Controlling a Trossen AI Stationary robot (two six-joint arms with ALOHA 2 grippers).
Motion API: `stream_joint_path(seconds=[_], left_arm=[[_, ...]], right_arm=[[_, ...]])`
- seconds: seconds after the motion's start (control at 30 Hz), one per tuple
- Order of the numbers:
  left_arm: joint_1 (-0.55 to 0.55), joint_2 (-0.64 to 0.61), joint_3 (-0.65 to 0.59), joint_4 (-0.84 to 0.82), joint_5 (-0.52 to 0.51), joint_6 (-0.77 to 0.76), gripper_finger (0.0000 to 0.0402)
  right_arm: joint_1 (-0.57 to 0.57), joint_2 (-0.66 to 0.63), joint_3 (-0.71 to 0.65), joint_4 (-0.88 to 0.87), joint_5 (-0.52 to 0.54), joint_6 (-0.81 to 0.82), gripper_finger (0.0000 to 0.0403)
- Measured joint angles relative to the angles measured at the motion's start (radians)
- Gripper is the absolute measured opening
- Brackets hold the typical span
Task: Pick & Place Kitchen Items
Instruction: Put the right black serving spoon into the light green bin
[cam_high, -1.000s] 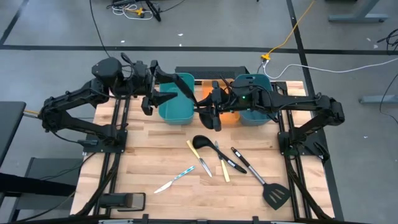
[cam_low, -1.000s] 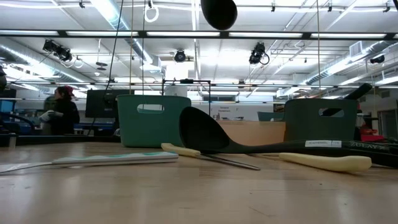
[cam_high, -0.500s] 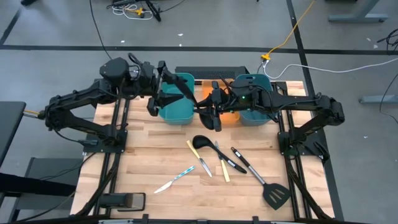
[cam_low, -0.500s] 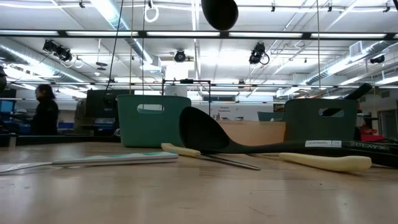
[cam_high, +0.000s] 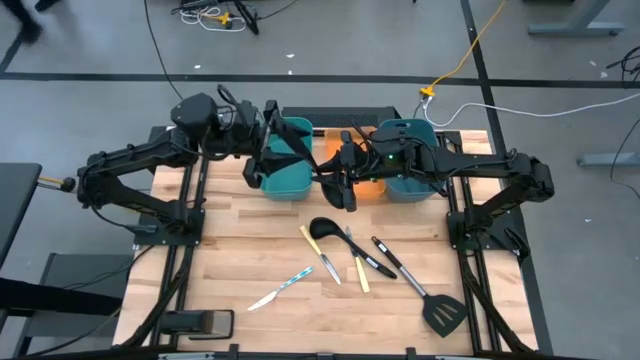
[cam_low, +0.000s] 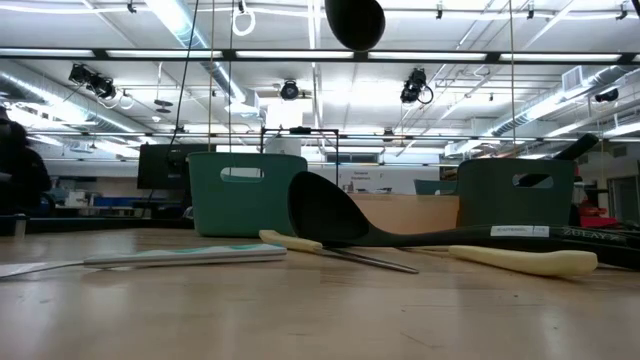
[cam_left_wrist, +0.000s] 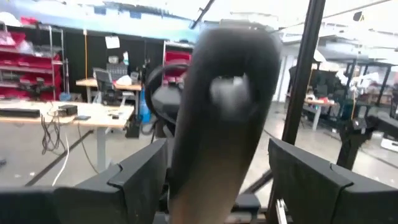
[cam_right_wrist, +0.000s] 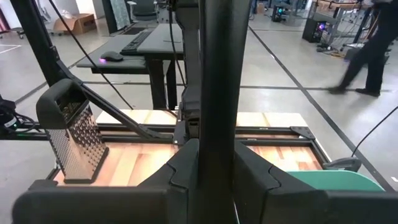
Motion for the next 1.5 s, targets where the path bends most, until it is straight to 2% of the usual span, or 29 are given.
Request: stream_joint_path(seconds=[0.87, 0.97, 1.3, 1.5], left_arm=[[0.000, -0.001, 0.000, -0.010, -0.009, 0.007, 0.0277], [0.000, -0.001, 0.000, -0.010, -0.009, 0.005, 0.0262], [0.000, -0.001, 0.000, -0.010, -0.024, 0.002, 0.0174], [0.000, -0.001, 0.000, -0.009, -0.028, 0.007, 0.0145]], right_arm=[[0.000, 0.000, 0.000, -0.005, 0.000, 0.000, 0.0076], [0.000, 0.000, 0.000, -0.005, 0.000, 0.000, 0.0076], [0.000, 0.000, 0.000, -0.005, 0.000, -0.001, 0.0077], [0.000, 0.000, 0.000, -0.005, -0.001, 0.005, 0.0077]])
